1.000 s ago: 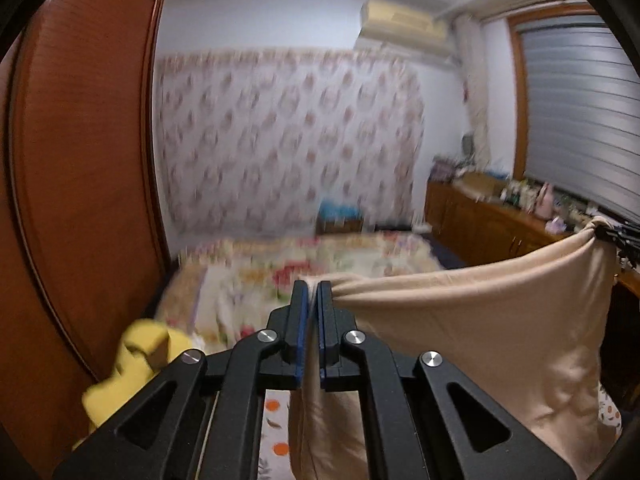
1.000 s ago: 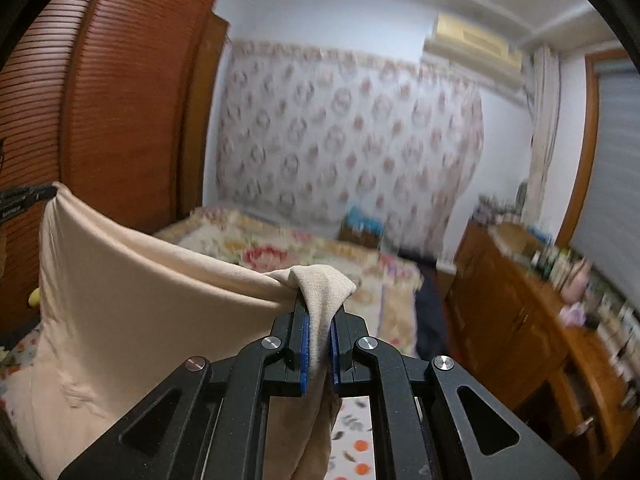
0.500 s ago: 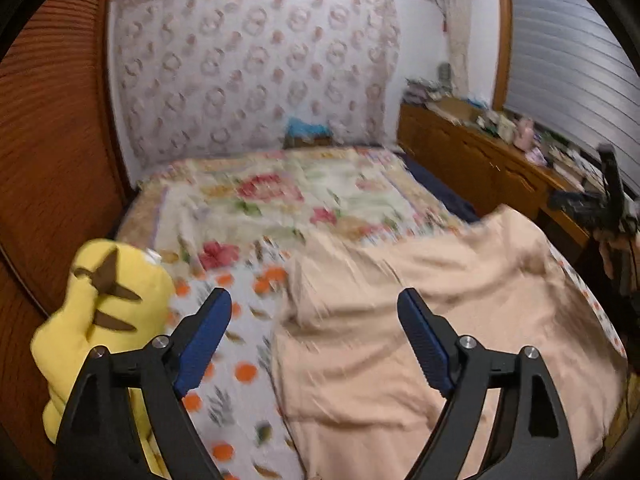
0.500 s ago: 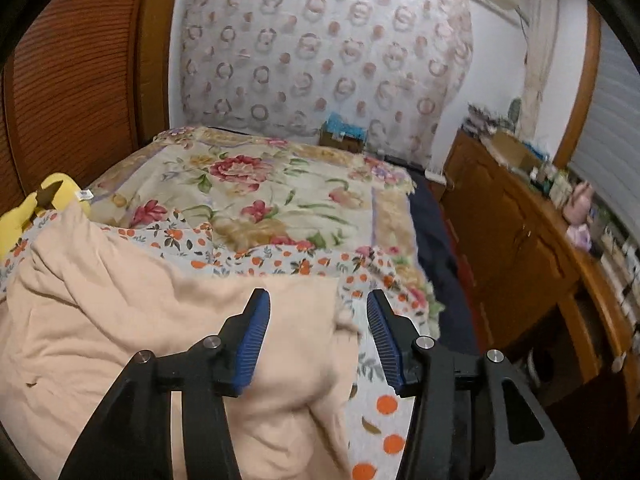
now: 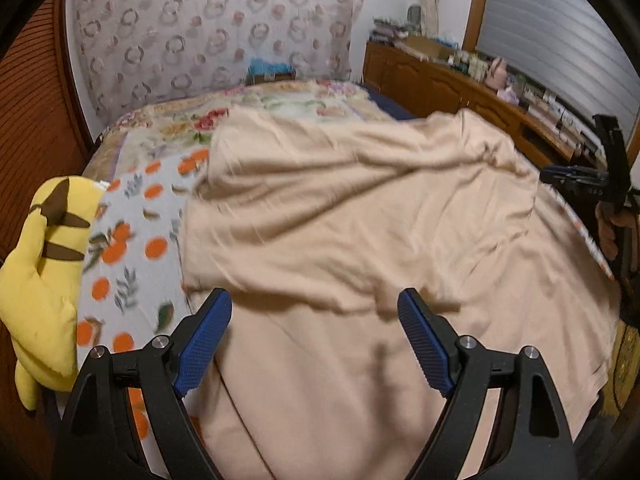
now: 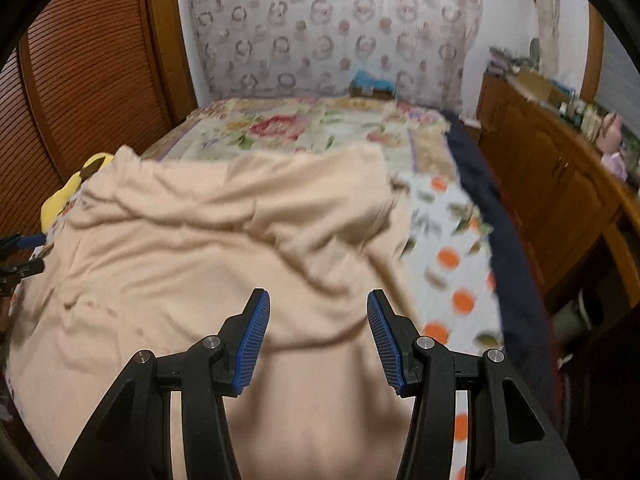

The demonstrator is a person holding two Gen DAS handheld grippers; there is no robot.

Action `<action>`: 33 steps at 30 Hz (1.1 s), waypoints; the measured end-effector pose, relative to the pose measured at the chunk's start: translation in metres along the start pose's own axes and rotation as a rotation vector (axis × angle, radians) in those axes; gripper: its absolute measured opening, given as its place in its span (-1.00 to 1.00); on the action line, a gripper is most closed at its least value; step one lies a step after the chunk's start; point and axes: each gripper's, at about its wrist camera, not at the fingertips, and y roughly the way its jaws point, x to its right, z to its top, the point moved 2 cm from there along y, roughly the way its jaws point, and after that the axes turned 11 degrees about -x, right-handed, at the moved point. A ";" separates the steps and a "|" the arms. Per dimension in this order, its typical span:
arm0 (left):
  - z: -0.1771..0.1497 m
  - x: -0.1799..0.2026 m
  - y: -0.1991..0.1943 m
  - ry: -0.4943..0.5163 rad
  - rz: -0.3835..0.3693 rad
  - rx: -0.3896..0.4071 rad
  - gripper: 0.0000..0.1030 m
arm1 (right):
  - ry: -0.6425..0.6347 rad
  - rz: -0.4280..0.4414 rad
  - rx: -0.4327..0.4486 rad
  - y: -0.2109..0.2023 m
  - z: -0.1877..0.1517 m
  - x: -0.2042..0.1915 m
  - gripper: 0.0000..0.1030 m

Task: Fold small clothes
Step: 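Lay the shirt back onto the bed and open both grippers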

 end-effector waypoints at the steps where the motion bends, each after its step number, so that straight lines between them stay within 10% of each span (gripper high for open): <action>1: -0.002 0.000 0.003 -0.002 -0.001 -0.014 0.66 | 0.011 0.014 -0.012 0.002 -0.002 0.001 0.02; 33: -0.012 0.007 0.021 0.010 0.082 -0.066 0.99 | 0.025 -0.002 -0.011 0.040 0.008 0.005 0.06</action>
